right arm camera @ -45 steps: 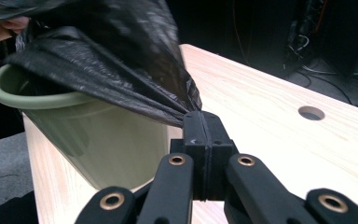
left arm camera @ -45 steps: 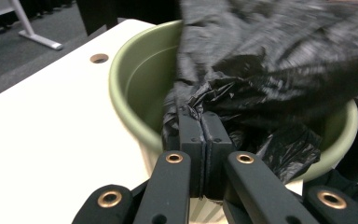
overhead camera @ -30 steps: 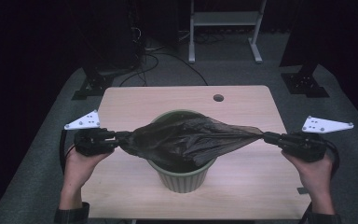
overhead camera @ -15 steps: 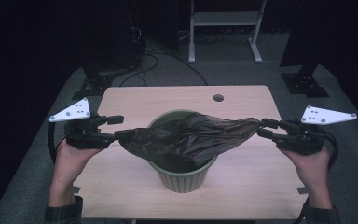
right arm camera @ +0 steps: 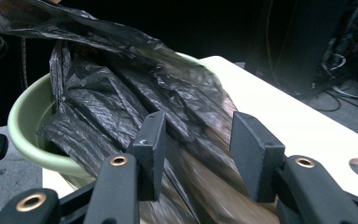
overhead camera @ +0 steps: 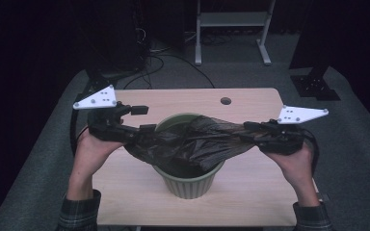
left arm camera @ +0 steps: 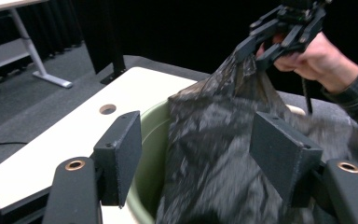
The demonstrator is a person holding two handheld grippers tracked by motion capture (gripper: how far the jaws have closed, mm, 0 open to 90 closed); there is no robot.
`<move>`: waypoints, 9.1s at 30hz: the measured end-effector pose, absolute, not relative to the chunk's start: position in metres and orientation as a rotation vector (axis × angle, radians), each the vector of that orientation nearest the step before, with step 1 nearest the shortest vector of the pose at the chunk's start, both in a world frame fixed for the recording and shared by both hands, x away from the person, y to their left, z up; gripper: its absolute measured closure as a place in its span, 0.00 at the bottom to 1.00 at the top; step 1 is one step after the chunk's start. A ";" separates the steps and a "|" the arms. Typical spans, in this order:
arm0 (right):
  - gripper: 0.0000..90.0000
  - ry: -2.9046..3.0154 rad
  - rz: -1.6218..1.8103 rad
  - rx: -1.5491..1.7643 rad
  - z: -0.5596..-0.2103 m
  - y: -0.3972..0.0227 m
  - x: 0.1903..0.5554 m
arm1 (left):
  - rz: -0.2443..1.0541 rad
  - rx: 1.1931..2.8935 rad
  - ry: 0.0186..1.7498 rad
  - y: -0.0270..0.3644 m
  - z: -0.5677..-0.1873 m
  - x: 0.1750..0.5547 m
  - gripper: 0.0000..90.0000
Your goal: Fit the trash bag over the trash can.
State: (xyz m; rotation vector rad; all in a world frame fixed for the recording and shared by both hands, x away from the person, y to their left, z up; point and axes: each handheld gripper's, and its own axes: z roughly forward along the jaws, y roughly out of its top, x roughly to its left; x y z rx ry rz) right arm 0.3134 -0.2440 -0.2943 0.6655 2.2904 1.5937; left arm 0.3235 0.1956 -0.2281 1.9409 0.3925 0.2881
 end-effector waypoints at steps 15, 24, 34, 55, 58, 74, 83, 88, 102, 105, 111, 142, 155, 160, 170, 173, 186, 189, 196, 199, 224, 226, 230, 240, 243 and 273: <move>0.61 2.367 1.609 0.589 -0.300 -0.201 0.325 | 0.230 2.015 0.341 0.145 -0.229 0.333 0.31; 0.61 2.382 1.613 0.567 -0.301 -0.191 0.327 | 0.204 2.059 0.323 0.127 -0.239 0.331 0.28; 0.61 2.389 1.610 0.567 -0.302 -0.189 0.327 | 0.195 2.085 0.336 0.119 -0.252 0.329 0.22; 0.62 2.383 1.617 0.560 -0.302 -0.187 0.325 | 0.139 2.062 0.337 0.144 -0.257 0.329 1.00; 0.62 2.382 1.608 0.554 -0.300 -0.183 0.327 | 0.135 2.067 0.350 0.147 -0.258 0.331 1.00; 0.93 2.359 1.513 0.654 -0.309 -0.181 0.363 | 0.171 2.027 0.408 0.166 -0.260 0.340 1.00; 1.00 2.351 1.555 0.583 -0.302 -0.188 0.346 | 0.191 1.978 0.491 0.181 -0.268 0.358 1.00; 0.81 2.293 1.581 0.576 -0.298 -0.195 0.341 | 0.191 1.970 0.533 0.185 -0.275 0.373 1.00; 0.65 2.258 1.569 0.730 -0.289 -0.199 0.392 | 0.183 1.971 0.549 0.189 -0.282 0.382 1.00; 0.64 2.299 1.582 0.728 -0.292 -0.195 0.401 | 0.184 1.969 0.548 0.190 -0.282 0.382 1.00; 0.80 2.371 1.554 0.749 -0.298 -0.187 0.413 | 0.181 1.972 0.543 0.189 -0.282 0.382 1.00; 0.70 2.267 1.677 0.822 -0.313 -0.188 0.425 | 0.143 2.030 0.707 0.200 -0.330 0.417 1.00; 0.81 2.436 1.610 0.711 -0.314 -0.157 0.426 | 0.122 2.027 0.678 0.199 -0.329 0.413 1.00; 1.00 2.409 1.631 0.669 -0.309 -0.160 0.419 | 0.124 2.027 0.682 0.203 -0.329 0.411 1.00; 1.00 2.388 1.675 0.560 -0.303 -0.179 0.372 | 0.116 2.012 0.700 0.208 -0.332 0.401 1.00; 1.00 2.391 1.685 0.535 -0.304 -0.186 0.355 | 0.115 2.013 0.704 0.208 -0.332 0.398 1.00; 1.00 2.428 1.714 0.438 -0.315 -0.199 0.291 | 0.125 2.001 0.701 0.214 -0.324 0.379 1.00; 1.00 2.440 1.738 0.441 -0.322 -0.203 0.283 | 0.122 1.998 0.693 0.215 -0.324 0.377 1.00; 1.00 2.491 1.764 0.421 -0.340 -0.207 0.264 | 0.115 2.003 0.698 0.215 -0.326 0.377 1.00; 1.00 2.531 1.743 0.433 -0.353 -0.206 0.259 | 0.108 2.005 0.707 0.213 -0.329 0.378 1.00; 0.65 2.275 1.717 0.544 -0.293 -0.223 0.311 | 0.126 2.014 0.703 0.215 -0.328 0.383 1.00; 0.64 2.254 1.716 0.568 -0.290 -0.222 0.322 | 0.126 2.013 0.704 0.215 -0.327 0.383 1.00; 0.61 2.219 1.674 0.641 -0.286 -0.221 0.350 | 0.127 2.017 0.701 0.213 -0.326 0.384 1.00; 0.55 2.296 1.650 0.809 -0.306 -0.207 0.412 | 0.126 2.019 0.690 0.212 -0.326 0.385 1.00; 0.56 2.342 1.645 0.845 -0.317 -0.202 0.423 | 0.128 2.019 0.690 0.212 -0.326 0.385 1.00; 0.89 2.392 1.522 0.963 -0.364 -0.186 0.437 | 0.174 2.117 0.850 0.219 -0.371 0.406 1.00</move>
